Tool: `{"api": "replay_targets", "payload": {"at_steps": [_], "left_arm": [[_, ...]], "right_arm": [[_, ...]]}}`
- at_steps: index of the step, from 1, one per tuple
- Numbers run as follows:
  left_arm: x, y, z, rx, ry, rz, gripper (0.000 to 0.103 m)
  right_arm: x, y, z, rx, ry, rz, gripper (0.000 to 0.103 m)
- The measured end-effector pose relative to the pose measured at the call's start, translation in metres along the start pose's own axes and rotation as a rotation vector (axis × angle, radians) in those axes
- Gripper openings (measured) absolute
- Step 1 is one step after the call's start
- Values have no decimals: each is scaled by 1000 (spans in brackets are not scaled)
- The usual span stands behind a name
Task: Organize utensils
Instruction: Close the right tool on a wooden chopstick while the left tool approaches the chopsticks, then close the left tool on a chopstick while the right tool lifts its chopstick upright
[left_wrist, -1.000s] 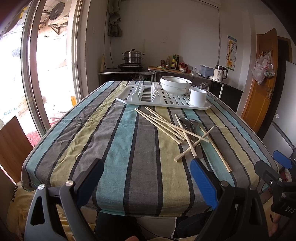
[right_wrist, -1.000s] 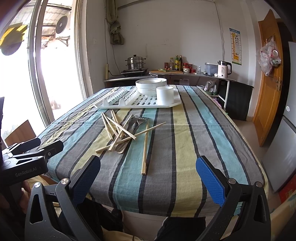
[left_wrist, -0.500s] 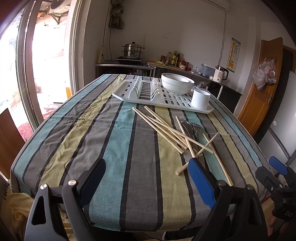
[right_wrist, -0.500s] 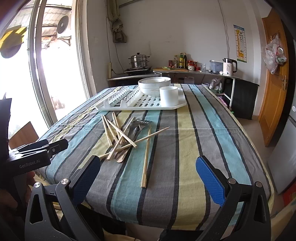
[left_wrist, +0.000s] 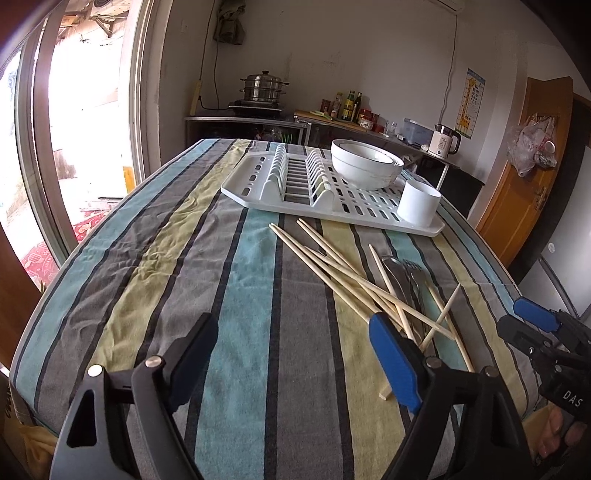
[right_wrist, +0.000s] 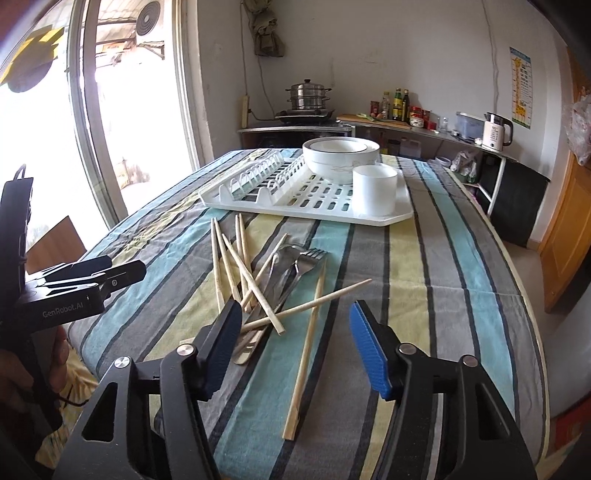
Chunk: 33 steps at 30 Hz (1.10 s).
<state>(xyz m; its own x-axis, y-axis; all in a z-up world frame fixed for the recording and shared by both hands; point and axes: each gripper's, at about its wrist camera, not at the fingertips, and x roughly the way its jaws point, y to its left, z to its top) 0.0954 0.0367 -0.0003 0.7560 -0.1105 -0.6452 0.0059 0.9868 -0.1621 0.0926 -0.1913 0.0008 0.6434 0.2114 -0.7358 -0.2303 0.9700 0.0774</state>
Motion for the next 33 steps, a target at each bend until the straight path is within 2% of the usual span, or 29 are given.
{"api": "replay_targets", "payload": {"at_steps": [6, 17, 21, 27, 33], "left_arm": [[12, 11, 7, -6, 19, 6, 85], [16, 37, 10, -56, 23, 18, 85], [17, 46, 9, -80, 23, 20, 85], [22, 54, 7, -97, 35, 19, 85], [28, 59, 4, -111, 50, 11, 85]], "right_arm": [[32, 15, 24, -113, 66, 66, 41], [98, 46, 44, -311, 244, 178, 25], [117, 56, 49, -351, 294, 204, 23], [138, 62, 55, -369, 345, 205, 17], [149, 64, 60, -394, 378, 174, 17]]}}
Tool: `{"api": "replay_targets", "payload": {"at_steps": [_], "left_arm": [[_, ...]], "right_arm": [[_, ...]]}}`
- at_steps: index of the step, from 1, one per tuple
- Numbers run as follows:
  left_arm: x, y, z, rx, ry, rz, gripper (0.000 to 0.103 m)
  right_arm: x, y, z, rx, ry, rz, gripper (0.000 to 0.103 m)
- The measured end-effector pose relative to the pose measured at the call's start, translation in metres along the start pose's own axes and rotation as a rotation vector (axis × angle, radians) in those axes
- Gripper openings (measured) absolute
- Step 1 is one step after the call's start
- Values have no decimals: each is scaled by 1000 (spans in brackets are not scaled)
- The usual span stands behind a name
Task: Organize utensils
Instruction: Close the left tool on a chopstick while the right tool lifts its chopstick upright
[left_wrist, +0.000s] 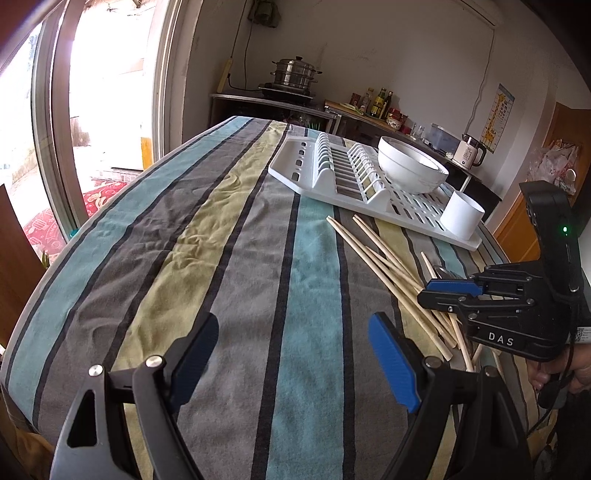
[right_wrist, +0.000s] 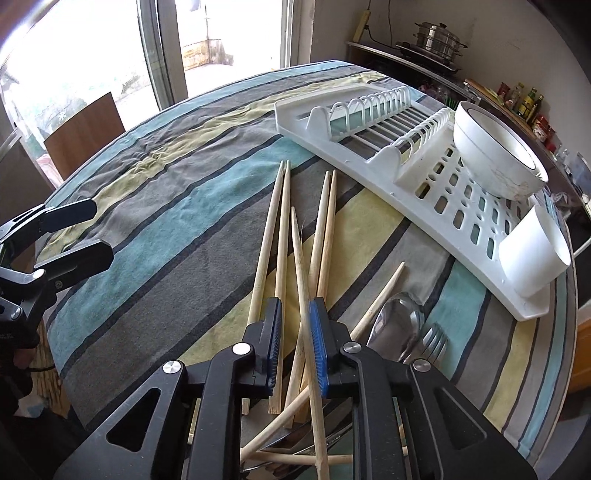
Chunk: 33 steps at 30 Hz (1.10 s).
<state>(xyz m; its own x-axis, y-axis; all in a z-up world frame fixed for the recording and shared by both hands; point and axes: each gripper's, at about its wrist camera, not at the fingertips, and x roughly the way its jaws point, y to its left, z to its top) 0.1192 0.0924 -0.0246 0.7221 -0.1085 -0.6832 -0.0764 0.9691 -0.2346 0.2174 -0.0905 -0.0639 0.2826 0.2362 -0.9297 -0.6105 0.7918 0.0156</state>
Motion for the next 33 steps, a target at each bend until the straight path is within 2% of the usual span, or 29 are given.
{"api": "replay_targets", "payload": {"at_steps": [5, 8, 13, 24, 29, 31, 33], "left_arm": [[2, 1, 0, -4, 4, -1, 85], [4, 2, 1, -7, 7, -3, 85], [6, -2, 3, -1, 11, -5, 85], [27, -31, 27, 12, 58, -86, 85], [59, -48, 38, 28, 138, -93, 75], [73, -52, 41, 22, 185, -92, 68], [79, -57, 45, 29, 189, -73, 65]], "right_arm": [[4, 0, 5, -8, 16, -3, 16], [5, 0, 9, -12, 34, 19, 6], [5, -1, 10, -12, 36, 26, 6], [-39, -30, -11, 163, -155, 113, 6], [-54, -49, -25, 259, -235, 143, 6], [-56, -54, -29, 275, -245, 151, 6], [-56, -56, -32, 284, -251, 155, 6]]}}
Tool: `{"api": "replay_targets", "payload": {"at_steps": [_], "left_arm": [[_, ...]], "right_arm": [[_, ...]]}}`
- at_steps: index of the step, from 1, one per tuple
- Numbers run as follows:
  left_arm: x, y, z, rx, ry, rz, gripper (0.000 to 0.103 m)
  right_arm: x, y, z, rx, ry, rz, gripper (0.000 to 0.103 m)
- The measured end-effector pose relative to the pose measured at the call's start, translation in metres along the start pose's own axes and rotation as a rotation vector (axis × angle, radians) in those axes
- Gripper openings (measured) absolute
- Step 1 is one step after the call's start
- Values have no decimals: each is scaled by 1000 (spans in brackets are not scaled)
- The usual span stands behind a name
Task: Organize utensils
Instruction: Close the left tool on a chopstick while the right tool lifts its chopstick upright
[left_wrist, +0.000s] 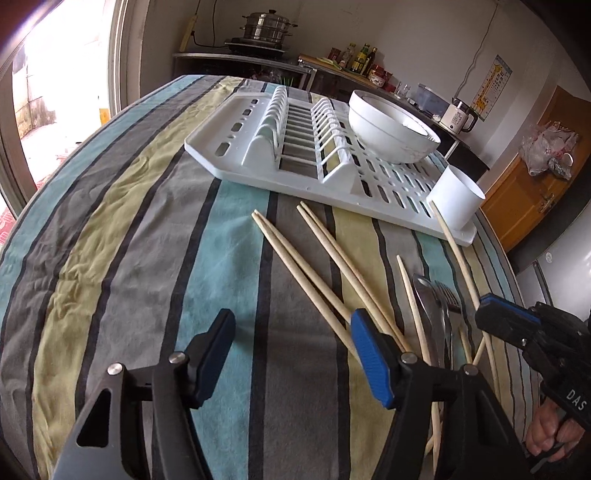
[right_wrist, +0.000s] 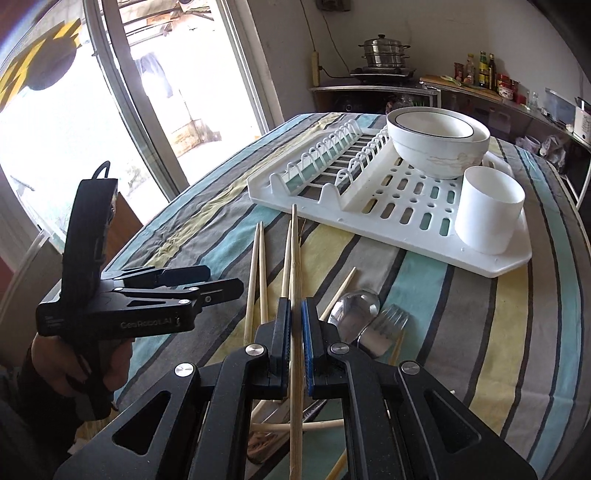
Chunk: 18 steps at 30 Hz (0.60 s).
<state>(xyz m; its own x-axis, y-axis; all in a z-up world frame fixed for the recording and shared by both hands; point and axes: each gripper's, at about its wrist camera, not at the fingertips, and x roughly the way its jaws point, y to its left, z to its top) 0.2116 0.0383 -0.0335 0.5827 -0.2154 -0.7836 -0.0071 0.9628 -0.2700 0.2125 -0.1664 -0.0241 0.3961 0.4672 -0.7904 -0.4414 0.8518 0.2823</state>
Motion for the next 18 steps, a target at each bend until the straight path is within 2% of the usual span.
{"api": "replay_targets", "payload": {"at_steps": [3, 4, 7, 10, 15, 18], "left_arm": [[6, -1, 8, -21, 28, 3, 55], [7, -1, 9, -24, 28, 22, 48], [9, -2, 11, 6, 29, 73, 40], [13, -8, 12, 54, 33, 122, 39], [17, -13, 17, 29, 57, 137, 40], [21, -25, 16, 86, 55, 192, 41]], "right_arm": [[-2, -6, -4, 9, -7, 8, 6], [-2, -8, -4, 14, -9, 12, 6], [-4, -12, -6, 17, -18, 22, 6], [-5, -16, -7, 17, -24, 25, 6], [-9, -22, -10, 31, -37, 24, 6], [-12, -24, -11, 33, -43, 24, 6]]}}
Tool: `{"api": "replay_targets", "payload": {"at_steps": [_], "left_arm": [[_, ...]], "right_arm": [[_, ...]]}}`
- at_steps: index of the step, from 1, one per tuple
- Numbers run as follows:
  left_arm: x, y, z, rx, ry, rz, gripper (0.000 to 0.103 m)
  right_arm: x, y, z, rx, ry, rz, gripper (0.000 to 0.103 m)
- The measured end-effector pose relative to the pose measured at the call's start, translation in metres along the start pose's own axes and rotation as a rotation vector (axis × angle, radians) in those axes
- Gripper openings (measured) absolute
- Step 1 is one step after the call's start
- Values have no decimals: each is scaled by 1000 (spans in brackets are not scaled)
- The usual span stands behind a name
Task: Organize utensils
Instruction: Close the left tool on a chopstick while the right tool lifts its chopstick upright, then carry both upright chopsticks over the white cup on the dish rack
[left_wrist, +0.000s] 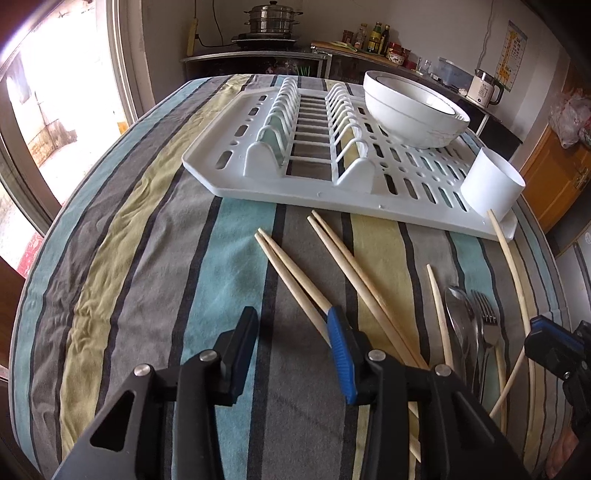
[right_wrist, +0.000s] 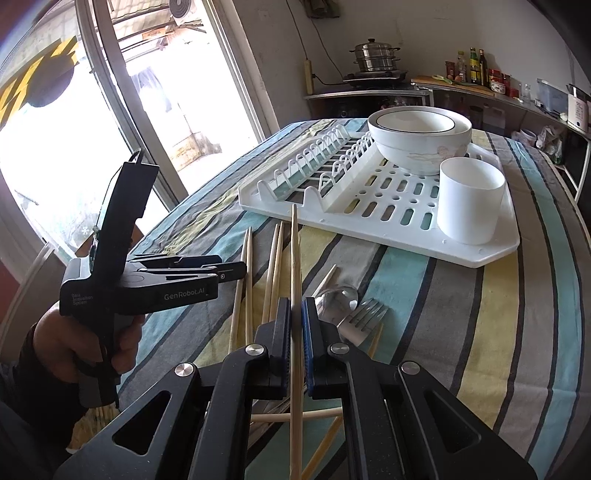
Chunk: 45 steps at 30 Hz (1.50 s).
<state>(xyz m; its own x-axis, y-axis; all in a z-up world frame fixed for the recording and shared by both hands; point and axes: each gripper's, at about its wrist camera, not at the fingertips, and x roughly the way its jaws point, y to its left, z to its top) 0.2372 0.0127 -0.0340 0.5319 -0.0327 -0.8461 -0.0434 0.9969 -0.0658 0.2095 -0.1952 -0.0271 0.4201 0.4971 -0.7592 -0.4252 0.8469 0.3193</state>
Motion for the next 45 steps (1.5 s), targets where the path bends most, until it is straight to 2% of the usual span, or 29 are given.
{"api": "replay_targets", "payload": {"at_steps": [2, 6, 12, 14, 16, 19, 24, 28, 38, 45], "left_arm": [[-2, -8, -3, 52, -20, 48, 41], [-4, -11, -12, 114, -21, 71, 43], [4, -2, -1, 157, -4, 55, 46], [6, -2, 6, 179, 12, 41, 41], [8, 0, 11, 176, 22, 11, 22], [10, -5, 15, 188, 23, 0, 10], [8, -16, 13, 203, 20, -97, 6], [1, -20, 9, 209, 20, -137, 5], [-57, -11, 5, 196, -110, -200, 5], [-106, -7, 13, 186, -238, -259, 5]], "right_arm": [[-2, 0, 0, -1, -6, 1, 6], [-8, 0, -1, -2, -20, 10, 6], [-12, -5, -2, 7, -28, 11, 6], [-12, -6, -2, 9, -29, 7, 6], [-14, -6, -2, 10, -33, 7, 6], [-15, -7, -1, 11, -40, 7, 6], [-18, -10, -2, 22, -40, -2, 6], [-18, -11, -2, 26, -41, -5, 6], [-26, -8, -1, 37, -71, -6, 6], [-46, 0, 7, 41, -159, 8, 6]]}}
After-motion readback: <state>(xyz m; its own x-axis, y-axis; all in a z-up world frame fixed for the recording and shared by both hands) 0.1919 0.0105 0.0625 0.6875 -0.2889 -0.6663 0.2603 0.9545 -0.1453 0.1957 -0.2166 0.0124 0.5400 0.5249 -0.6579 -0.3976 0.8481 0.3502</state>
